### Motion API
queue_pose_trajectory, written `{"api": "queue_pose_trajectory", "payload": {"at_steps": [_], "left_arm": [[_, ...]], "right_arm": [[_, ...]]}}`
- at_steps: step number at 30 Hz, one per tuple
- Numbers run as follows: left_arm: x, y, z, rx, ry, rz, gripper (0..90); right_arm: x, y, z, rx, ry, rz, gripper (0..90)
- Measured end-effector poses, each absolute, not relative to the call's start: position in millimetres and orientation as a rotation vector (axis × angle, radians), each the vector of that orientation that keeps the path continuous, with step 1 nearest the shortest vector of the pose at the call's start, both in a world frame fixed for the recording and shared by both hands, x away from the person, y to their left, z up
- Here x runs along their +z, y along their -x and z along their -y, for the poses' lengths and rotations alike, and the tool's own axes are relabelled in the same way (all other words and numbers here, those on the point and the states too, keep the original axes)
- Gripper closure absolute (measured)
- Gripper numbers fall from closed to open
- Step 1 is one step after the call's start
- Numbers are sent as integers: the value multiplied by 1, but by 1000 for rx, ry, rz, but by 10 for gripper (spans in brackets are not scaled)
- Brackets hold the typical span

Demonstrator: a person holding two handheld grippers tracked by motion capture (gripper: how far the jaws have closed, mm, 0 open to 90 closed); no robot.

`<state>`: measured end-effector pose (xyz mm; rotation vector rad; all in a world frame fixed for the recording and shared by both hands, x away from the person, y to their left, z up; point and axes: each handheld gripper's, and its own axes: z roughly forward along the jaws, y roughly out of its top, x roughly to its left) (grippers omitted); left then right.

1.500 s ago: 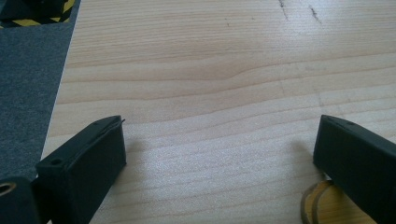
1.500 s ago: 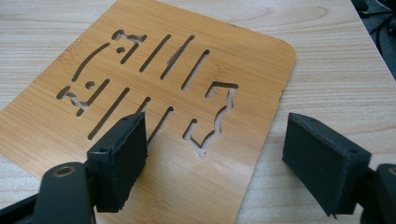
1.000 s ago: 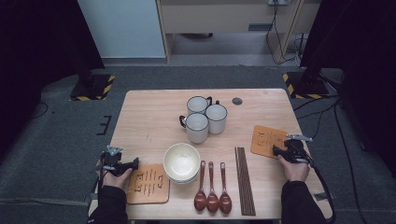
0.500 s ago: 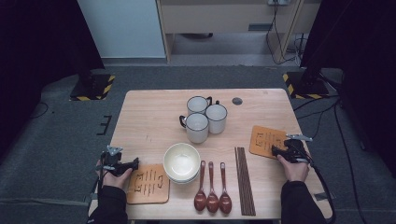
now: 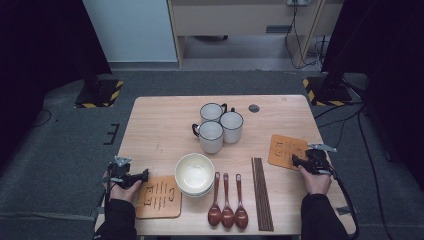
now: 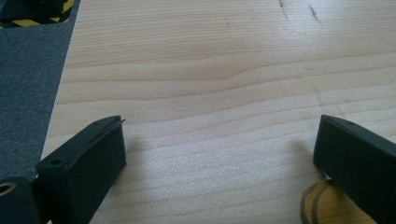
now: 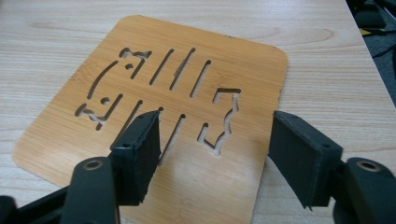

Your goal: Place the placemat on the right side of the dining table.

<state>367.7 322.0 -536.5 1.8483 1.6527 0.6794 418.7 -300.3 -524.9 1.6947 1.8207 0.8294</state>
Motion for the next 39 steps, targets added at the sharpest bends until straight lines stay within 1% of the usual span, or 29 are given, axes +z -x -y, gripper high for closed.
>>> {"api": "queue_pose_trajectory", "payload": {"at_steps": [6, 10, 15, 17, 18, 25, 28, 39], "left_arm": [[-536, -368, -322, 679, -1848, -1653, 12], [-536, -368, -322, 679, -1849, -1653, 12], [-536, -368, -322, 679, -1848, -1653, 12], [-536, -368, -322, 679, -1848, -1653, 12], [-536, -368, -322, 679, -1848, -1653, 12], [-536, -368, -322, 679, -1849, -1652, 12], [-536, -368, -322, 679, -1849, -1651, 12], [-536, -368, -322, 678, -1850, -1650, 12]], "right_arm": [[-528, -420, 298, 832, -1741, -1805, 204], [-531, -421, 296, 799, -1764, -1792, 171], [-534, -421, 292, 795, -1754, -1797, 167], [-534, -421, 290, 785, -1743, -1798, 181], [-534, -420, 290, 789, -1750, -1794, 211], [-532, -423, 294, 786, -1744, -1818, 215], [-531, -424, 297, 777, -1695, -1855, 234], [-532, -429, 306, 804, -1656, -1906, 233]]}}
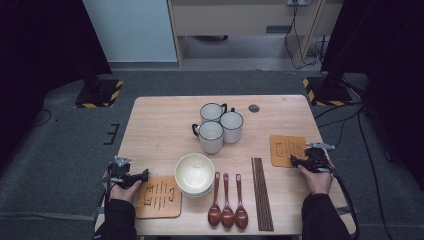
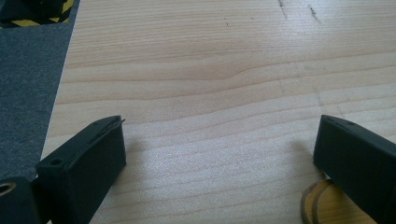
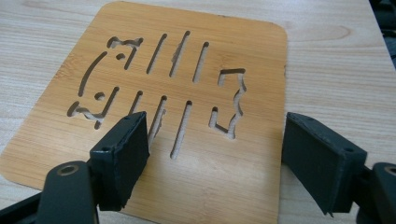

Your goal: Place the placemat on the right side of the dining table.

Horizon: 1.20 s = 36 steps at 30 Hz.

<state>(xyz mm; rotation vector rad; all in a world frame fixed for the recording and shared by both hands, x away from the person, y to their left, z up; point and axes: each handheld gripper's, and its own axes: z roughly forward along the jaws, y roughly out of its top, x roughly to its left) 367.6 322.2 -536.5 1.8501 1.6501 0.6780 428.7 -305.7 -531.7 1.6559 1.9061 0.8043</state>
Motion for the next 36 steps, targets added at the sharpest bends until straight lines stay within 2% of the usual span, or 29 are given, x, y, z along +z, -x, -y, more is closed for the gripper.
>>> {"api": "queue_pose_trajectory", "payload": {"at_steps": [24, 36], "left_arm": [[-536, -368, -322, 678, -1851, -1649, 12], [-536, -368, -322, 678, -1851, -1648, 12]], "right_arm": [[-532, -429, 314, 835, -1650, -1942, 233], [-531, -428, 314, 855, -1600, -1933, 199]]}}
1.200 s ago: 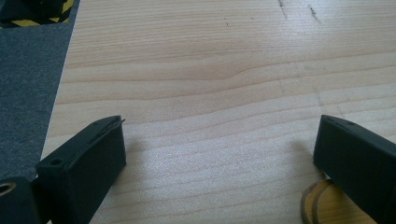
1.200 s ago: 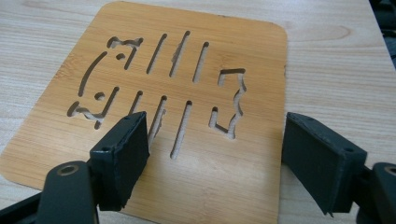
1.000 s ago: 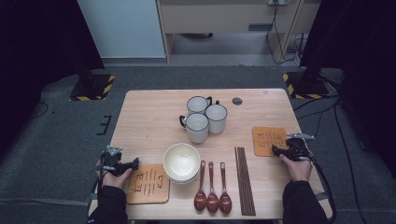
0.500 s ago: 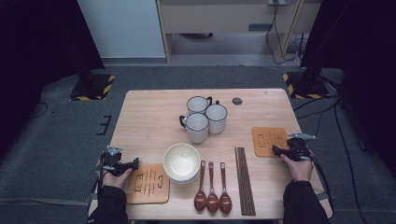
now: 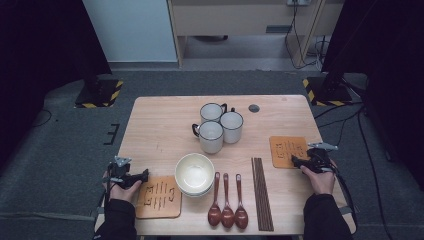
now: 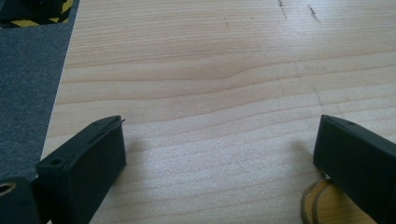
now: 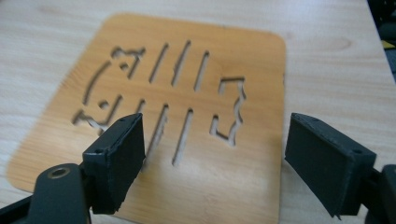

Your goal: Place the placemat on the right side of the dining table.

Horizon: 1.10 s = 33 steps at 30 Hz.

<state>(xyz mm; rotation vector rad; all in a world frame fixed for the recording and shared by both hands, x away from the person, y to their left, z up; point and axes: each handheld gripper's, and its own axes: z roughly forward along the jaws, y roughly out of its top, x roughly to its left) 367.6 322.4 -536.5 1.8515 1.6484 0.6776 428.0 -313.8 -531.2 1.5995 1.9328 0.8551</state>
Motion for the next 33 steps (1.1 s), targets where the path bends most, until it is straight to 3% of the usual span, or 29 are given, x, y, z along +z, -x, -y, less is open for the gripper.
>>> {"api": "queue_pose_trajectory", "payload": {"at_steps": [13, 24, 33], "left_arm": [[-536, -366, -326, 666, -1825, -1644, 34], [-522, -360, -329, 679, -1760, -1612, 182], [-509, -354, -330, 673, -1705, -1549, 228]], "right_arm": [[-513, -421, 314, 994, -1609, -1858, 245], [-490, -409, 307, 1113, -1563, -1860, 255], [-474, -402, 294, 1185, -1476, -1893, 239]]}}
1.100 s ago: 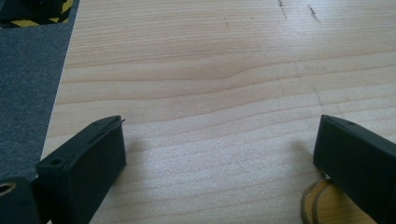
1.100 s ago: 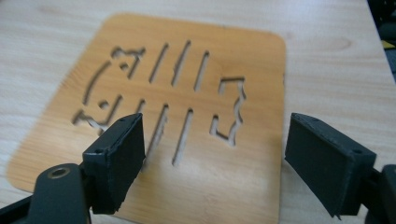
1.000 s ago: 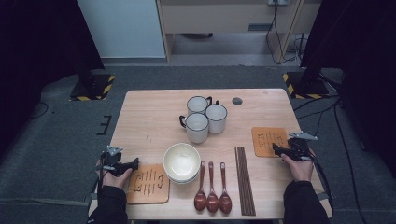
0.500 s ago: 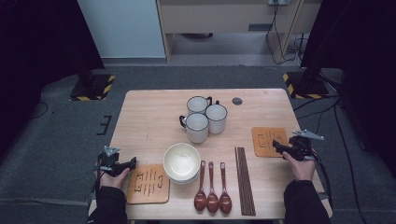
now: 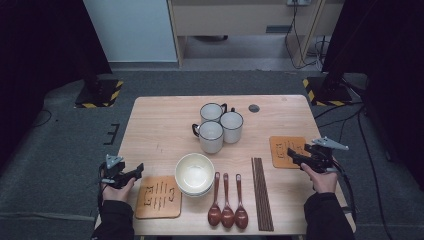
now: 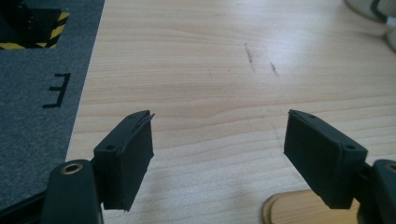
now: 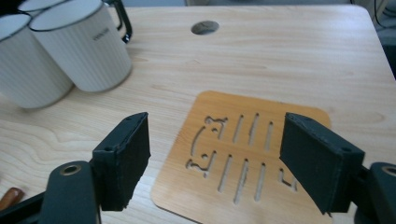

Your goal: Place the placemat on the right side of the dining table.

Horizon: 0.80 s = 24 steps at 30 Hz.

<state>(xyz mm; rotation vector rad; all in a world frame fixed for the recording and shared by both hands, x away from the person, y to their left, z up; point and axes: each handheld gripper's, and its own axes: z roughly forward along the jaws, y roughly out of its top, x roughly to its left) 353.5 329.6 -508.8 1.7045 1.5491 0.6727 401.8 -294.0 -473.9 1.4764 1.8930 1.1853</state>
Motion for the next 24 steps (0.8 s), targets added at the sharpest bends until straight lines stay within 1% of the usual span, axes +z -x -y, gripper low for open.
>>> {"api": "queue_pose_trajectory", "payload": {"at_steps": [7, 14, 18, 23, 24], "left_arm": [[-499, -351, -323, 669, -1682, -1505, 243], [-491, -350, -312, 651, -1689, -1447, 243], [-484, -347, -306, 654, -1676, -1411, 243], [-476, -344, -301, 645, -1664, -1371, 251], [-474, -344, -300, 644, -1662, -1364, 252]], "right_arm": [[-463, -399, 283, 1235, -1411, -1929, 223], [-448, -397, 269, 1331, -1310, -1967, 126], [-441, -395, 263, 1374, -1288, -1980, 108], [-432, -392, 255, 1409, -1251, -2015, 17], [-430, -392, 253, 1409, -1249, -2020, 22]]}}
